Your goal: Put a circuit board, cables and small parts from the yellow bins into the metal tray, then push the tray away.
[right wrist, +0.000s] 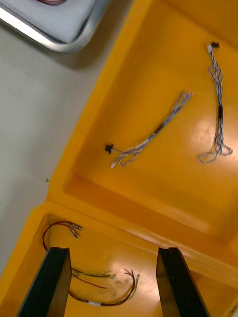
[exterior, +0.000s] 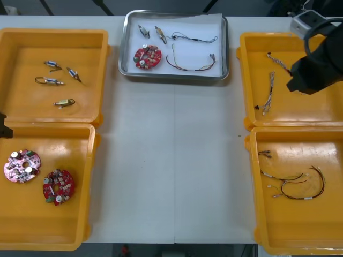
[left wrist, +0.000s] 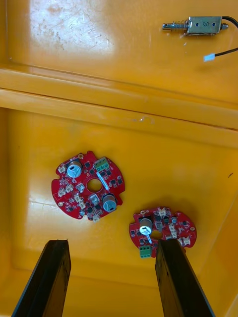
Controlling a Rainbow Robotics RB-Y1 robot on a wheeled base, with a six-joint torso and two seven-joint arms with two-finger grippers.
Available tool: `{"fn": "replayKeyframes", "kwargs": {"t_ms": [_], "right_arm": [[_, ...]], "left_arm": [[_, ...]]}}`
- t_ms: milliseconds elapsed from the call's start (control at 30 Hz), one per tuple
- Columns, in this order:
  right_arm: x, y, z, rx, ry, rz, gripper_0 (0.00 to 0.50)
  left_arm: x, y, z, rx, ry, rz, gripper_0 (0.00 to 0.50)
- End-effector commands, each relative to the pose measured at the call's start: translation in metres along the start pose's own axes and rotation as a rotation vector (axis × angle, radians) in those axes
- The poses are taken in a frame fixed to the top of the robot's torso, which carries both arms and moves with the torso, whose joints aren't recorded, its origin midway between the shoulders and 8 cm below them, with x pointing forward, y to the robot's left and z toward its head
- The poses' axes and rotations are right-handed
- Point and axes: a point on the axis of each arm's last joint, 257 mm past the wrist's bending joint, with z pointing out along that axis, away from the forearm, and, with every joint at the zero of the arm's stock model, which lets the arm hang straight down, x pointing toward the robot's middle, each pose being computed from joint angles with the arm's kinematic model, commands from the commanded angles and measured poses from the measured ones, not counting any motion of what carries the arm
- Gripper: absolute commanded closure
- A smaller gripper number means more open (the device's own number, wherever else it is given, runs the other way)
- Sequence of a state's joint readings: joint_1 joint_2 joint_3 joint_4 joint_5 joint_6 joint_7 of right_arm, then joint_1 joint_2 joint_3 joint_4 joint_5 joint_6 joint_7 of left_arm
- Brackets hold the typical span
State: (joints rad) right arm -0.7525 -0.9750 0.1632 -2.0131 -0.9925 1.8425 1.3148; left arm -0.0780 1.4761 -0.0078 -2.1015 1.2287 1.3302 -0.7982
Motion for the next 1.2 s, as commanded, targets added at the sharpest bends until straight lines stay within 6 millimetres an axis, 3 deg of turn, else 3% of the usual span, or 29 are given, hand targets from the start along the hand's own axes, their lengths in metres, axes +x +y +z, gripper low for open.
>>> {"fn": "replayKeyframes", "kwargs": {"t_ms": [33,233,500,833,1200], "right_arm": [[0.038,-0.041,-0.018,0.011,0.008,0.194,0.0],[0.079,-0.069,-0.02,-0.003,0.027,0.357,0.0],[0.125,-0.083,-0.006,0.021,0.094,0.463,0.0],[0.15,-0.082,0.006,0.025,0.147,0.524,0.0],[0.155,-0.079,0.013,0.026,0.152,0.569,0.0]], "left_arm": [[-0.005,-0.004,-0.004,0.011,-0.026,0.061,0.0],[-0.005,-0.004,-0.004,0.011,-0.026,0.061,0.0],[-0.005,-0.004,-0.004,0.011,-0.026,0.061,0.0],[-0.005,-0.004,-0.004,0.011,-0.026,0.061,0.0],[-0.005,-0.004,-0.004,0.011,-0.026,0.061,0.0]]}}
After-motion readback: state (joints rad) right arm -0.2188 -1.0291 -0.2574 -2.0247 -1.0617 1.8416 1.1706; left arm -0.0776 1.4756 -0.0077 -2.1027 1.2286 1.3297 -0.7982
